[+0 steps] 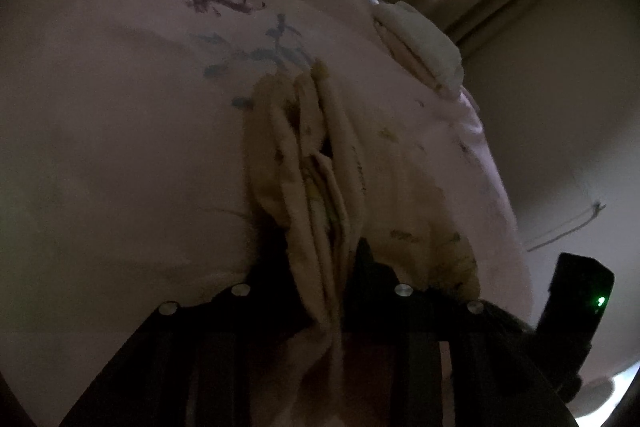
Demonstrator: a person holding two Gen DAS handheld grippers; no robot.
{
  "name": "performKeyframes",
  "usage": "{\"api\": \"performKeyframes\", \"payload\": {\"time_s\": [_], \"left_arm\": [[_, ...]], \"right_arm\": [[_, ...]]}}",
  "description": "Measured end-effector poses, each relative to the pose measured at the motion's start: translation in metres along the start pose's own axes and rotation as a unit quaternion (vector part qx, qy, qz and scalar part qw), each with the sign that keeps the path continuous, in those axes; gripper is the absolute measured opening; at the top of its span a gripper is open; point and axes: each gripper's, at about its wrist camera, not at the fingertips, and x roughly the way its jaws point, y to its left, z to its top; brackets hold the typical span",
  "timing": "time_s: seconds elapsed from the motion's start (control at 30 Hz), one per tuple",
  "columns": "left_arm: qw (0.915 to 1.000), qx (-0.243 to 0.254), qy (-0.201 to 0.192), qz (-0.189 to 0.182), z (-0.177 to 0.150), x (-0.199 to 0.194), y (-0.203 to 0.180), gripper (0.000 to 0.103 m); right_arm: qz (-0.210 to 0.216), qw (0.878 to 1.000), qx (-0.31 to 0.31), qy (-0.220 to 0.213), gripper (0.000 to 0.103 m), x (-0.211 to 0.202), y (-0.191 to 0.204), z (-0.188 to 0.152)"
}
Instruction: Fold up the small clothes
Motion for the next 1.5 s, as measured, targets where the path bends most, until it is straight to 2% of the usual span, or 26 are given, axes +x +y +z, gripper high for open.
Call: {"api": "performKeyframes", "payload": {"time_s": [0.1, 0.2, 0.33, 0.4, 0.47, 0.53, 0.6, 0.7, 0.8, 0.97, 1.1, 1.2, 1.33, 1.43, 1.5], "left_arm": [[0.9982, 0.042, -0.021, 0.036, -0.005, -0.014, -0.004, 0.044], [0.9953, 0.063, -0.037, 0.065, -0.010, -0.022, -0.008, 0.044], [0.9927, 0.069, -0.049, 0.086, -0.016, -0.028, -0.010, 0.044], [0.9903, 0.070, -0.051, 0.109, -0.017, -0.033, -0.011, 0.044], [0.9907, 0.065, -0.050, 0.108, -0.014, -0.036, -0.009, 0.048], [0.9908, 0.041, -0.053, 0.118, -0.010, -0.041, -0.008, 0.066], [0.9912, 0.029, -0.072, 0.107, -0.008, -0.050, -0.008, 0.078], [0.9911, 0.042, -0.087, 0.091, -0.007, -0.059, -0.014, 0.088], [0.9878, 0.067, -0.092, 0.106, -0.008, -0.063, -0.025, 0.100], [0.9838, 0.114, -0.077, 0.115, -0.010, -0.060, -0.042, 0.102], [0.9747, 0.148, -0.090, 0.142, -0.014, -0.058, -0.054, 0.102], [0.9688, 0.161, -0.095, 0.163, -0.016, -0.055, -0.059, 0.102], [0.9679, 0.156, -0.099, 0.170, -0.018, -0.053, -0.058, 0.102], [0.9713, 0.142, -0.101, 0.162, -0.018, -0.053, -0.056, 0.102], [0.9696, 0.148, -0.107, 0.163, -0.018, -0.054, -0.058, 0.102]], "right_arm": [[-0.025, 1.000, -0.012, 0.003, 0.032, -0.008, -0.002, -0.002], [-0.067, 0.997, -0.042, 0.001, 0.036, -0.015, 0.009, -0.003], [-0.114, 0.991, -0.067, -0.002, 0.038, -0.022, 0.017, -0.007], [-0.133, 0.988, -0.073, -0.003, 0.043, -0.026, 0.019, -0.009], [-0.162, 0.983, -0.082, -0.006, 0.046, -0.031, 0.022, -0.009], [-0.183, 0.979, -0.093, -0.010, 0.053, -0.034, 0.025, -0.009], [-0.208, 0.973, -0.100, -0.014, 0.073, -0.038, 0.029, -0.008], [-0.230, 0.967, -0.106, -0.034, 0.090, -0.048, 0.033, -0.008], [-0.229, 0.967, -0.099, -0.043, 0.099, -0.055, 0.036, -0.005], [-0.224, 0.968, -0.095, -0.060, 0.103, -0.067, 0.042, -0.001], [-0.242, 0.960, -0.118, -0.071, 0.103, -0.071, 0.053, 0.001], [-0.243, 0.960, -0.116, -0.075, 0.103, -0.077, 0.055, 0.001], [-0.244, 0.961, -0.103, -0.078, 0.103, -0.081, 0.055, 0.001], [-0.252, 0.960, -0.099, -0.075, 0.103, -0.079, 0.055, 0.000], [-0.251, 0.961, -0.093, -0.070, 0.103, -0.076, 0.053, 0.000]]}}
